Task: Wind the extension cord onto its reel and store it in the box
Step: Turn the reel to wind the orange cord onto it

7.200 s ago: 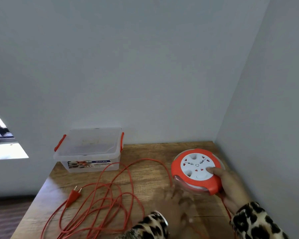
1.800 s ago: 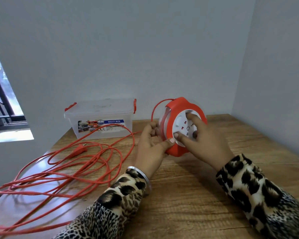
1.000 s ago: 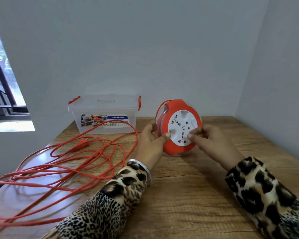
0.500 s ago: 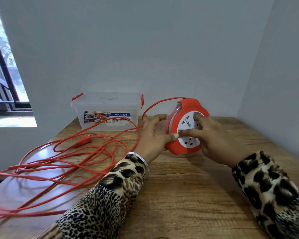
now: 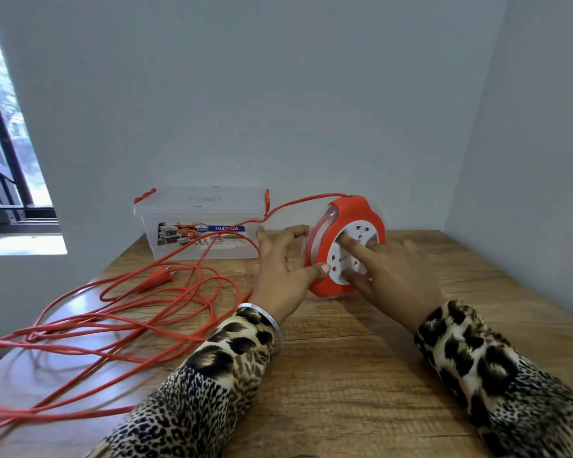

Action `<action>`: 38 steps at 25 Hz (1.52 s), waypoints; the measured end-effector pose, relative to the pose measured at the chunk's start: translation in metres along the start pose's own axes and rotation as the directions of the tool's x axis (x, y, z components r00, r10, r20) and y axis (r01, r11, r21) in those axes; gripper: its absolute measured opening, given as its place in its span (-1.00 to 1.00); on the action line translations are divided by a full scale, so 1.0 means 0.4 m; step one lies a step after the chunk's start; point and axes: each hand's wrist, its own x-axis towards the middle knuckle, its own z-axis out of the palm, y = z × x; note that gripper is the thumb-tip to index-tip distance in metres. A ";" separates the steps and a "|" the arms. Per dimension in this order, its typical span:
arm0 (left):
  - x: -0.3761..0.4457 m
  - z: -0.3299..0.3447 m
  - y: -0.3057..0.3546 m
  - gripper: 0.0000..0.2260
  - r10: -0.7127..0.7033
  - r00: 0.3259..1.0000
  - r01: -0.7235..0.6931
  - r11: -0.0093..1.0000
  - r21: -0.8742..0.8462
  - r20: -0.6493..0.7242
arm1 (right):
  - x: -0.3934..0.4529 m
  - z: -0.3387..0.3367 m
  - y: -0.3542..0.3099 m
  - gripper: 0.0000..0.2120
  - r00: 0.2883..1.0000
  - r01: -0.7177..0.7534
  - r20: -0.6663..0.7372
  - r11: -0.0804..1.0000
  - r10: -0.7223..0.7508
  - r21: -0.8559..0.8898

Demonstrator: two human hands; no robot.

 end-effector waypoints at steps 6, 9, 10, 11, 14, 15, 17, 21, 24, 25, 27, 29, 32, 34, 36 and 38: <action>-0.005 0.013 -0.007 -0.47 0.048 0.999 -0.048 0.999 0.006 0.019 | -0.014 0.019 -0.028 -0.38 0.910 -0.415 0.150 0.832 0.388 0.369; -0.004 0.021 -0.012 -0.48 0.080 0.997 -0.079 0.997 -0.017 0.017 | -0.008 0.021 -0.034 -0.36 0.827 -0.548 0.322 0.536 0.460 0.642; -0.003 0.023 -0.016 -0.48 0.104 0.995 -0.104 0.994 -0.018 0.000 | -0.004 0.018 -0.037 -0.34 0.788 -0.587 0.390 0.394 0.476 0.707; -0.003 0.026 -0.018 -0.47 0.122 0.992 -0.122 0.992 -0.015 -0.020 | 0.000 0.014 -0.040 -0.33 0.736 -0.629 0.471 0.233 0.487 0.742; -0.005 0.033 -0.019 -0.45 0.113 0.992 -0.113 0.994 0.011 -0.062 | 0.009 -0.001 -0.042 -0.50 0.613 -0.666 0.679 -0.198 0.404 0.720; -0.002 0.034 -0.022 -0.46 0.113 0.992 -0.112 0.994 0.013 -0.062 | 0.009 -0.004 -0.039 -0.58 0.604 -0.651 0.714 -0.299 0.354 0.698; 0.000 0.037 -0.024 -0.51 0.115 0.992 -0.116 0.993 -0.020 -0.053 | 0.010 -0.002 -0.033 -0.71 0.601 -0.611 0.742 -0.428 0.295 0.666; 0.000 0.035 -0.019 -0.50 0.130 0.989 -0.126 0.990 0.059 -0.075 | 0.017 -0.014 -0.043 -0.92 0.591 -0.559 0.765 -0.554 0.255 0.617; 0.004 0.024 -0.016 -0.50 0.055 0.998 -0.056 0.996 -0.069 -0.022 | 0.015 -0.027 -0.027 -0.84 0.573 -0.665 0.729 -0.308 0.374 0.681; 0.006 0.020 -0.015 -0.52 0.014 1.000 -0.013 0.991 -0.133 0.006 | 0.010 -0.028 -0.014 -0.80 0.600 -0.719 0.643 -0.032 0.476 0.694; 0.010 0.009 -0.002 -0.57 -0.064 0.996 0.078 0.971 -0.224 0.068 | -0.004 -0.032 0.009 -0.82 0.778 -0.614 0.305 0.565 0.549 0.551; 0.014 -0.009 0.014 -0.61 -0.097 0.988 0.126 0.956 -0.263 0.120 | -0.003 -0.044 0.016 -0.82 0.960 -0.271 0.057 0.849 0.275 0.454; 0.019 -0.034 0.024 -0.64 -0.090 0.975 0.133 0.969 -0.208 0.205 | -0.001 -0.046 0.008 -0.69 0.991 0.072 0.087 0.946 -0.105 0.317; 0.019 -0.043 0.025 -0.64 -0.084 0.970 0.129 0.974 -0.187 0.229 | -0.001 -0.039 -0.001 -0.59 0.971 0.130 0.174 0.973 -0.164 0.193; 0.015 -0.045 0.026 -0.63 -0.075 0.971 0.121 0.973 -0.195 0.228 | 0.001 -0.032 0.000 -0.51 0.962 0.184 0.190 0.979 -0.199 0.092; 0.011 -0.045 0.026 -0.63 -0.071 0.973 0.115 0.974 -0.195 0.218 | 0.005 -0.034 0.002 -0.49 0.964 0.217 0.149 0.976 -0.219 0.029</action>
